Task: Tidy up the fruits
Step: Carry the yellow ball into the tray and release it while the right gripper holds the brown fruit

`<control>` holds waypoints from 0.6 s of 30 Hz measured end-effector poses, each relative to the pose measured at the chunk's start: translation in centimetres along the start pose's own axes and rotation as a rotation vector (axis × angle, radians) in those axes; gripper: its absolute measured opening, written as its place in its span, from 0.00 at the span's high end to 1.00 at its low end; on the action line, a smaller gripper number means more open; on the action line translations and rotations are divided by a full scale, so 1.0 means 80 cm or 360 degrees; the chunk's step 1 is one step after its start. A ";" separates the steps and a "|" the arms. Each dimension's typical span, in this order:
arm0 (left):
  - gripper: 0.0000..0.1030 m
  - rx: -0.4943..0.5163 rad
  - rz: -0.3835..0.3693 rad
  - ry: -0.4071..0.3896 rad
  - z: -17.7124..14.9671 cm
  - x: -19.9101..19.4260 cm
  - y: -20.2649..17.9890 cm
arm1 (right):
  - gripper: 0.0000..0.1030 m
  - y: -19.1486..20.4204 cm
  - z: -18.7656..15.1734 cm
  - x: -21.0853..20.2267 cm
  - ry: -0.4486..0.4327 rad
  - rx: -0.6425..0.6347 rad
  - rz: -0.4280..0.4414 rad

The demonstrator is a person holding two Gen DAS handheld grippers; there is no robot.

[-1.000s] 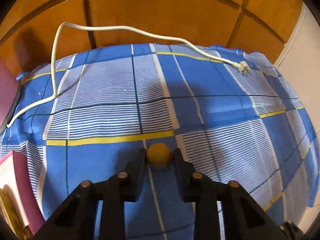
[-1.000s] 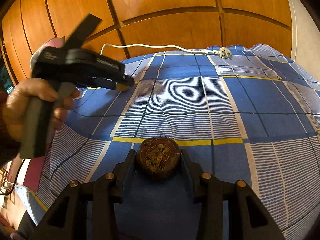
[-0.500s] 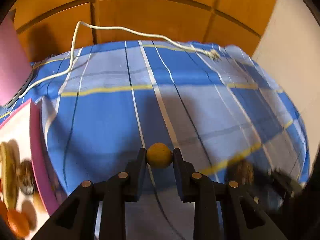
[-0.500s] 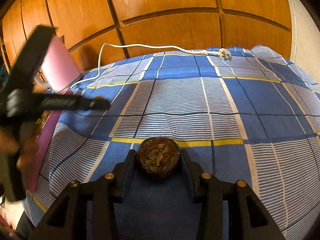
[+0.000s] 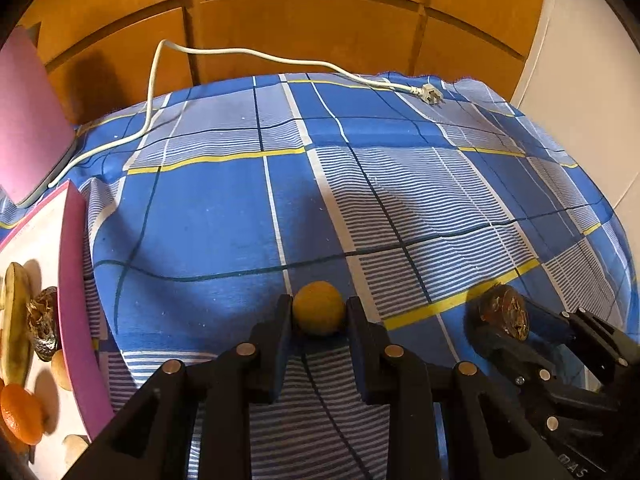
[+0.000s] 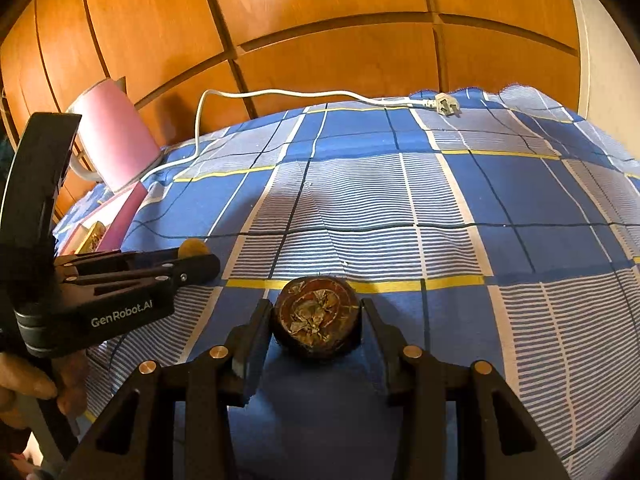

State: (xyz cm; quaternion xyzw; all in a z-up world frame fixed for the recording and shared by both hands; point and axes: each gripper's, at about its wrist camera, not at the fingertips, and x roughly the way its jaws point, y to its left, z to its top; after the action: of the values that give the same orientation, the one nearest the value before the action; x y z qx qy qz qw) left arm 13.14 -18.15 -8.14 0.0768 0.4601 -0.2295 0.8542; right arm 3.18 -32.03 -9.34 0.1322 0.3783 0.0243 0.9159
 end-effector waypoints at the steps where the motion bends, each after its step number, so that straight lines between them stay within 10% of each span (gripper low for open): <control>1: 0.74 -0.0003 -0.0002 -0.0003 0.000 0.000 0.000 | 0.57 0.002 0.001 0.000 0.0014 -0.0009 -0.0012; 18: 0.75 -0.0022 -0.0051 -0.0083 -0.026 -0.049 -0.005 | 0.57 0.014 -0.003 0.007 -0.0003 -0.0142 -0.0163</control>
State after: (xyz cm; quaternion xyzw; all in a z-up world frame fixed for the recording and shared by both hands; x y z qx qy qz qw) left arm 9.55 -16.51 -6.02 0.0574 0.4404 -0.2417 0.8627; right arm 3.43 -30.84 -9.59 0.0717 0.3824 -0.0059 0.9212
